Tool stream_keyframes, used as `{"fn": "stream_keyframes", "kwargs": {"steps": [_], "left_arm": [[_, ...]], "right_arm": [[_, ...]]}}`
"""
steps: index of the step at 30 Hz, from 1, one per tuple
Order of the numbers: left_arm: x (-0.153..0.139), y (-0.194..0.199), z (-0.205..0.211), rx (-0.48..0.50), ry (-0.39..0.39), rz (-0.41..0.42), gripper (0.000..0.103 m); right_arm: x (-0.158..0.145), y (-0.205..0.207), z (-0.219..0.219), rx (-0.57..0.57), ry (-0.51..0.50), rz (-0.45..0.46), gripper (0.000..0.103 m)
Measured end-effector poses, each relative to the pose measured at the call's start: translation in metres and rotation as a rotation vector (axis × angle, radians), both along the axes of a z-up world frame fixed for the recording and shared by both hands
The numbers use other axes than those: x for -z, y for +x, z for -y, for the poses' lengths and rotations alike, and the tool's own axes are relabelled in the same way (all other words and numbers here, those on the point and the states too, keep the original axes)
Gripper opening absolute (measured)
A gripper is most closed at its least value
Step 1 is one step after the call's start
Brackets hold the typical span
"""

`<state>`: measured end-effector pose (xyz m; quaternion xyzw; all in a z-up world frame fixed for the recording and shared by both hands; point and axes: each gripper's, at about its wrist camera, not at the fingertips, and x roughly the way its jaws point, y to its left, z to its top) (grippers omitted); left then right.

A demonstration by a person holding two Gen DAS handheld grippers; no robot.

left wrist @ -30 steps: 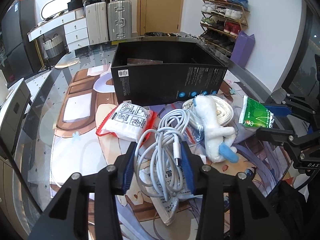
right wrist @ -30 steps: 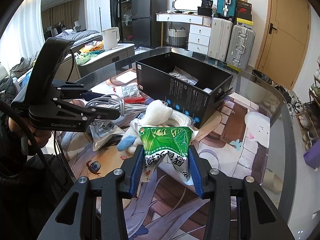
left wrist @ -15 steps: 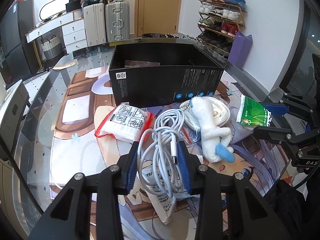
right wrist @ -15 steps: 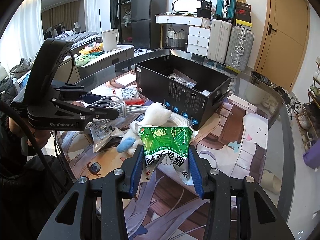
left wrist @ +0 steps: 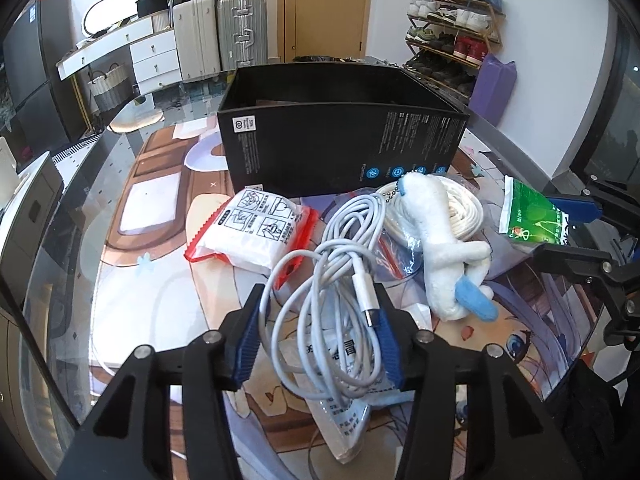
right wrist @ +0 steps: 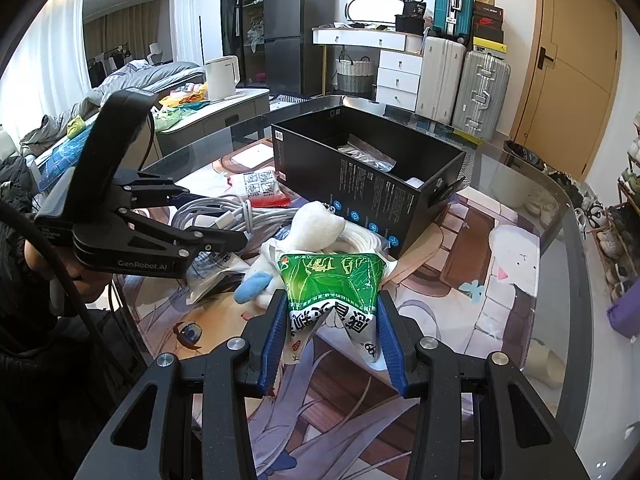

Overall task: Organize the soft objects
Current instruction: 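Grasp the coiled white cable with the left gripper while the right holds the packet, then carry the white cable and green packet over the black box with both grippers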

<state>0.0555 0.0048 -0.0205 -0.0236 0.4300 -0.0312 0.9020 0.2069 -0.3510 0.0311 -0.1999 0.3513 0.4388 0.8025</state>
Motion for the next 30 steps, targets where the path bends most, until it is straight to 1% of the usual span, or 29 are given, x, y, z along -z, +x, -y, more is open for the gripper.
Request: {"fn": "stream_keyframes", "kwargs": {"steps": [6, 12, 19, 25, 30], "left_arm": [[-0.004, -0.003, -0.001, 0.015, -0.026, 0.020, 0.043], [-0.014, -0.008, 0.000, 0.029, -0.044, 0.049, 0.042], [-0.027, -0.012, -0.003, 0.014, -0.051, 0.086, 0.042], [-0.038, -0.014, -0.010, -0.015, -0.063, 0.132, 0.042], [-0.047, -0.015, -0.015, -0.040, -0.076, 0.164, 0.042]], "right_arm": [[0.000, 0.000, 0.000, 0.000, 0.001, 0.002, 0.043], [-0.002, 0.001, 0.002, 0.005, 0.014, 0.008, 0.043], [-0.008, 0.002, 0.004, 0.011, 0.039, 0.027, 0.043], [-0.017, 0.004, 0.007, 0.033, 0.079, 0.050, 0.043], [-0.025, 0.008, 0.010, 0.072, 0.132, 0.055, 0.043]]}}
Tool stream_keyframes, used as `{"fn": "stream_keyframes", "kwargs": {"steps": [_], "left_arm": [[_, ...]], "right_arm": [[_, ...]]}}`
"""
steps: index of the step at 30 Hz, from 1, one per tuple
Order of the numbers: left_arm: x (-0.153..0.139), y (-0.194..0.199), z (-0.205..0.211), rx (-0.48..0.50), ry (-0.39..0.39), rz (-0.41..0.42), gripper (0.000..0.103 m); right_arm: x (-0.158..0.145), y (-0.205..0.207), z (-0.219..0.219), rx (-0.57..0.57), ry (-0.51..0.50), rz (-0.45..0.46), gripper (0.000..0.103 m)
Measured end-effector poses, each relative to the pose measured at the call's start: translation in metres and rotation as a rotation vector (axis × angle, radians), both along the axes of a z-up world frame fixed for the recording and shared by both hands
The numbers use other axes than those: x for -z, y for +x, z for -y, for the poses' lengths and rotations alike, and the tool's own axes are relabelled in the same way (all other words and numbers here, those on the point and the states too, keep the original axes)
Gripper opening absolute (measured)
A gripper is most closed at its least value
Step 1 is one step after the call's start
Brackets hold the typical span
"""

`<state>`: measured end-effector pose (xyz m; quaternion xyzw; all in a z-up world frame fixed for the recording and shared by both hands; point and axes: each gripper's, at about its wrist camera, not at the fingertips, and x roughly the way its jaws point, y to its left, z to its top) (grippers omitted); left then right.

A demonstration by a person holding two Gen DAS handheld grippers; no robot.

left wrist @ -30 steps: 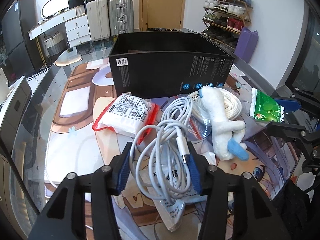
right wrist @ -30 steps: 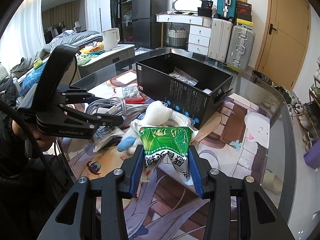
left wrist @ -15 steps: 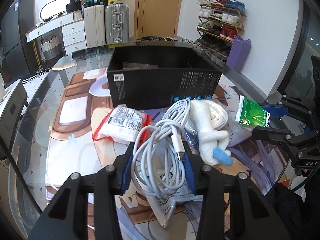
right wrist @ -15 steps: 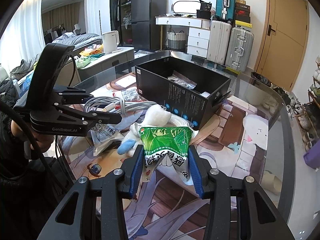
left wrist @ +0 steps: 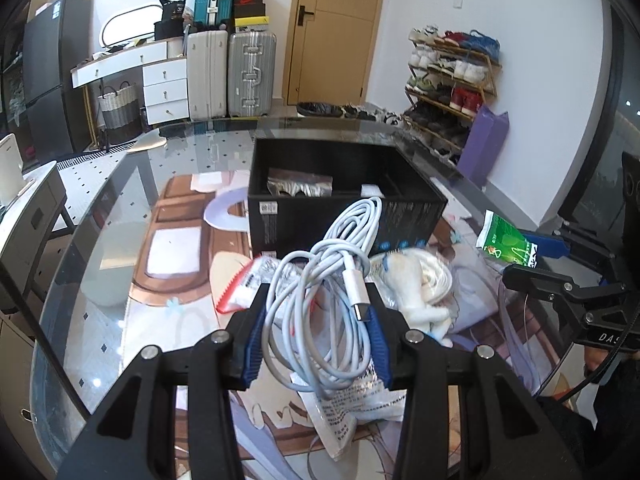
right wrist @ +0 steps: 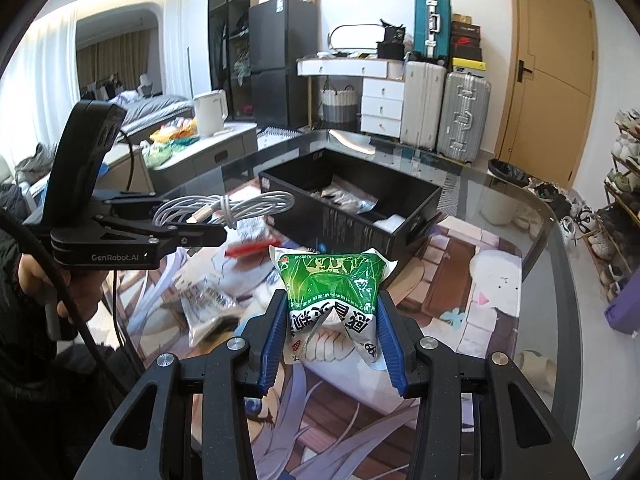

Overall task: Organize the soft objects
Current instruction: 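Carry the white cable and green packet over the black box with both grippers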

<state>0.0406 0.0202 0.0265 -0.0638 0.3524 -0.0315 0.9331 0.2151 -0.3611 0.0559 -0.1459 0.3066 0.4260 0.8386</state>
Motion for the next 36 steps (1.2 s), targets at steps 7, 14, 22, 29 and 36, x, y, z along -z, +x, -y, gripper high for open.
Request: {"fn": "stream_keyframes", "kwargs": {"steps": [7, 14, 22, 29, 36], "left_arm": [[-0.013, 0.009, -0.006, -0.025, -0.008, 0.041, 0.042], [-0.025, 0.023, -0.010, -0.030, -0.007, 0.070, 0.043], [-0.029, 0.036, -0.014, -0.043, -0.012, 0.080, 0.043], [-0.029, 0.049, -0.021, -0.050, -0.019, 0.077, 0.043], [-0.025, 0.060, -0.023, -0.055, -0.022, 0.069, 0.043]], "right_arm": [[-0.009, 0.009, -0.004, 0.031, 0.047, -0.003, 0.043], [-0.019, 0.020, -0.009, 0.055, 0.083, -0.005, 0.043], [-0.025, 0.037, -0.015, 0.069, 0.123, -0.031, 0.043], [-0.030, 0.050, -0.021, 0.086, 0.139, -0.032, 0.043], [-0.032, 0.060, -0.030, 0.088, 0.148, -0.038, 0.043]]}}
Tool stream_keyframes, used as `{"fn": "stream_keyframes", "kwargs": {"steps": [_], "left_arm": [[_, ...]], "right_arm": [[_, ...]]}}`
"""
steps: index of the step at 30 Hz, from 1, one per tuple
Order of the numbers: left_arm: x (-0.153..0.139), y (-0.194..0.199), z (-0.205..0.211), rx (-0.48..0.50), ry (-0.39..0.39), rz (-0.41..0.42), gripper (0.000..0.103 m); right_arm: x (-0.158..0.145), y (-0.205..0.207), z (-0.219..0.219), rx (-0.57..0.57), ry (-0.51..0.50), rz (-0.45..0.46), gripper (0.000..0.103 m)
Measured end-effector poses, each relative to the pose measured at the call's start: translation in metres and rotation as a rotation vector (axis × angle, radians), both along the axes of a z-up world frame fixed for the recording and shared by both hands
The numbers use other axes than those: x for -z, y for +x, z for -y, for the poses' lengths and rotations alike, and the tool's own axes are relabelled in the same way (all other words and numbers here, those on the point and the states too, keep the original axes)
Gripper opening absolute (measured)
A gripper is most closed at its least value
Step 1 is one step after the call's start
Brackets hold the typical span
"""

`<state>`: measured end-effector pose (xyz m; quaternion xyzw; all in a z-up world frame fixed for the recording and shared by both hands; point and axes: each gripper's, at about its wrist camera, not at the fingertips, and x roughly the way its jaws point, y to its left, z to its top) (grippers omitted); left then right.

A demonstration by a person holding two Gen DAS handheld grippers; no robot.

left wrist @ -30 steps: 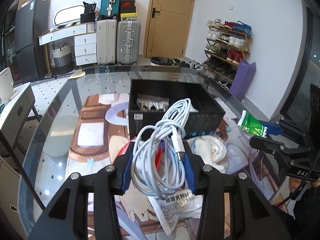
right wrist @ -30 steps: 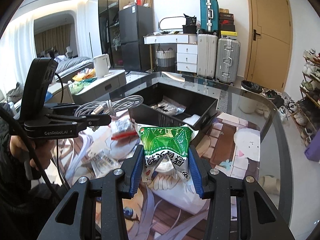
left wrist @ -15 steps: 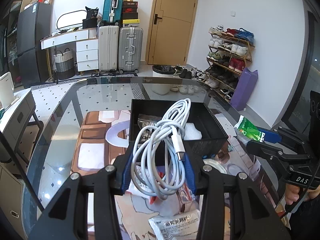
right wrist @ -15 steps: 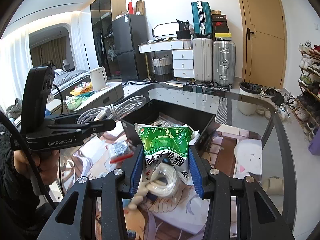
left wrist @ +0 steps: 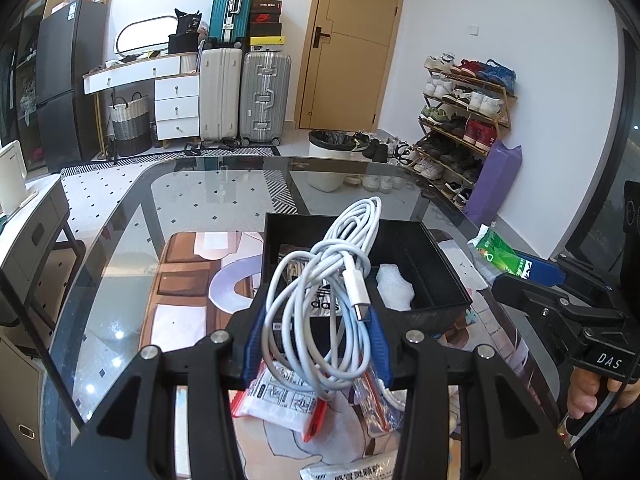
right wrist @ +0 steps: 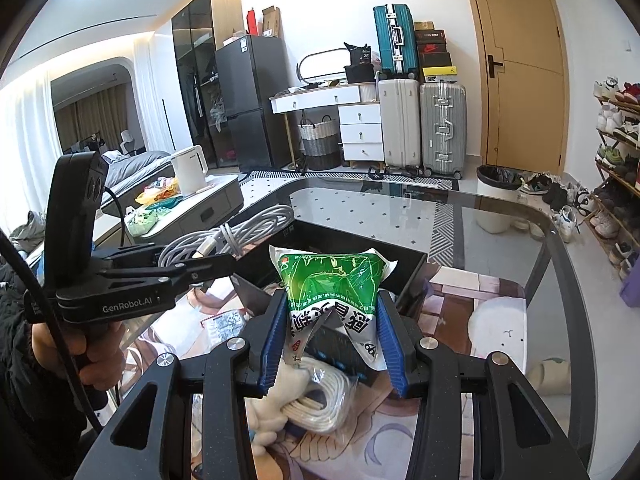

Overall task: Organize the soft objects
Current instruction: 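Carry the white cable and green packet over the black box with both grippers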

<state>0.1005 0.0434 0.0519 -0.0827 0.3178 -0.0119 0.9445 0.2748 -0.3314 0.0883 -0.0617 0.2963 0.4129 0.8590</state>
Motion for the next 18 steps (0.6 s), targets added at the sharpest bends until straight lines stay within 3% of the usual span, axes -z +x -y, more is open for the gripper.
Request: {"fn": "stream_keyframes", "kwargs": {"steps": [18], "left_arm": [[0.005, 0.025, 0.003, -0.006, 0.002, -0.033, 0.043]], "right_arm": [[0.008, 0.026, -0.027, -0.007, -0.011, -0.027, 0.043]]}}
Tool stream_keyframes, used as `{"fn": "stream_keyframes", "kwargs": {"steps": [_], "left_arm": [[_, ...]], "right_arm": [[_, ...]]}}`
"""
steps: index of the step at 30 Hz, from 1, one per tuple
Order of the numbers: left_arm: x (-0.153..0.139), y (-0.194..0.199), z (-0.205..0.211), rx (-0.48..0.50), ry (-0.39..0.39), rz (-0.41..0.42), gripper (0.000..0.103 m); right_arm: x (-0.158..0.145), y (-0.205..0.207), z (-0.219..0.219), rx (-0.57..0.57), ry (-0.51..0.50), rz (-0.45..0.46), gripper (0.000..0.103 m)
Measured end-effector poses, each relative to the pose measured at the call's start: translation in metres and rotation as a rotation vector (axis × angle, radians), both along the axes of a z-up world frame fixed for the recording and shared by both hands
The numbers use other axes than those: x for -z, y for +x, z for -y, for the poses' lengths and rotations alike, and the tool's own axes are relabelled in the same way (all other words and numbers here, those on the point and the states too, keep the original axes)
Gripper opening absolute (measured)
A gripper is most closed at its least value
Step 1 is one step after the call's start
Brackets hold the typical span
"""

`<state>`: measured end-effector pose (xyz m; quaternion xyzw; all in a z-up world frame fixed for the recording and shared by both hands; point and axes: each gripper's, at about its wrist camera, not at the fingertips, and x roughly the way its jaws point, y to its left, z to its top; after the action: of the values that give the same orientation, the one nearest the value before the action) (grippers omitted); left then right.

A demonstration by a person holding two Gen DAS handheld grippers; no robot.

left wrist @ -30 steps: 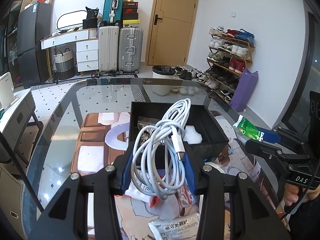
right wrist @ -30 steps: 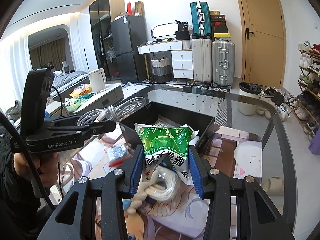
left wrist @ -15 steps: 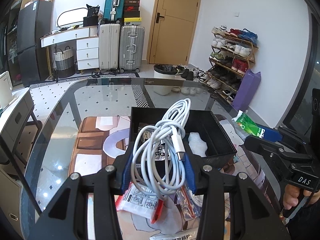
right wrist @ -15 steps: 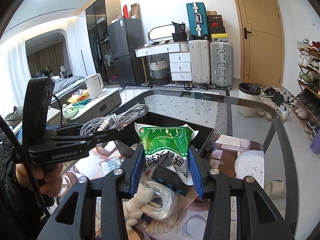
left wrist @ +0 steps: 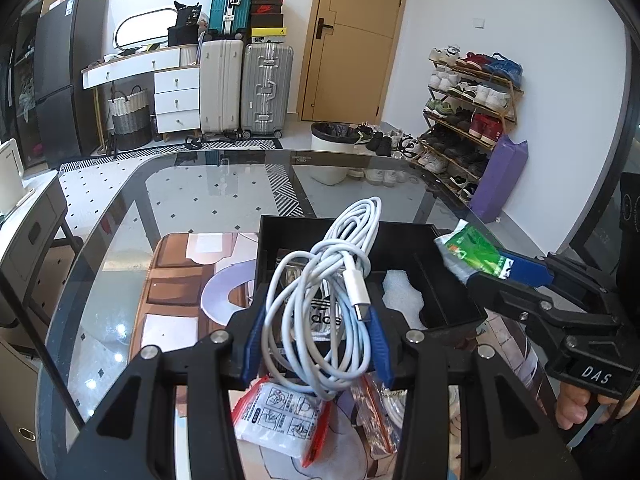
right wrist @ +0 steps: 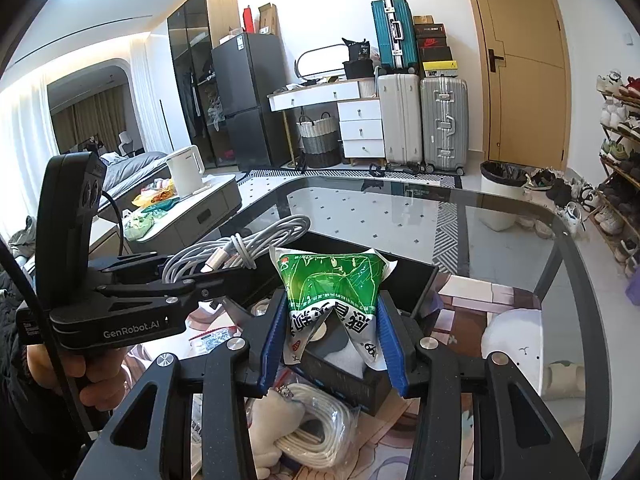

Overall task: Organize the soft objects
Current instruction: 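Carry the white cable and green packet over the black box with both grippers, then lower the cable and green packet into the black box and open both grippers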

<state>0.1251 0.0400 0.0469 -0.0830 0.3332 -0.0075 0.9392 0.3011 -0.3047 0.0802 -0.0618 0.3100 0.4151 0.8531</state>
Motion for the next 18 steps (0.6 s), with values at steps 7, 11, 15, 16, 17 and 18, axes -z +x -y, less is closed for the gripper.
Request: {"fn": "stream_keyframes", "kwargs": {"steps": [7, 11, 15, 16, 17, 18], "left_arm": [[0.011, 0.009, 0.002, 0.001, 0.017, -0.023, 0.043], [0.014, 0.015, 0.000, 0.000, 0.021, -0.022, 0.043], [0.016, 0.018, 0.000, 0.001, 0.022, -0.025, 0.043], [0.017, 0.019, 0.000, 0.004, 0.026, -0.027, 0.043], [0.018, 0.021, 0.000, 0.004, 0.030, -0.028, 0.043], [0.019, 0.022, 0.000, 0.004, 0.031, -0.029, 0.043]], "right_arm": [[0.013, 0.010, -0.014, -0.010, -0.024, -0.027, 0.043], [0.020, 0.017, -0.021, -0.014, -0.031, -0.044, 0.043], [0.025, 0.022, -0.025, -0.016, -0.036, -0.054, 0.043], [0.026, 0.023, -0.026, -0.015, -0.038, -0.056, 0.043], [0.028, 0.025, -0.027, -0.016, -0.041, -0.058, 0.043], [0.029, 0.026, -0.029, -0.016, -0.045, -0.060, 0.043]]}}
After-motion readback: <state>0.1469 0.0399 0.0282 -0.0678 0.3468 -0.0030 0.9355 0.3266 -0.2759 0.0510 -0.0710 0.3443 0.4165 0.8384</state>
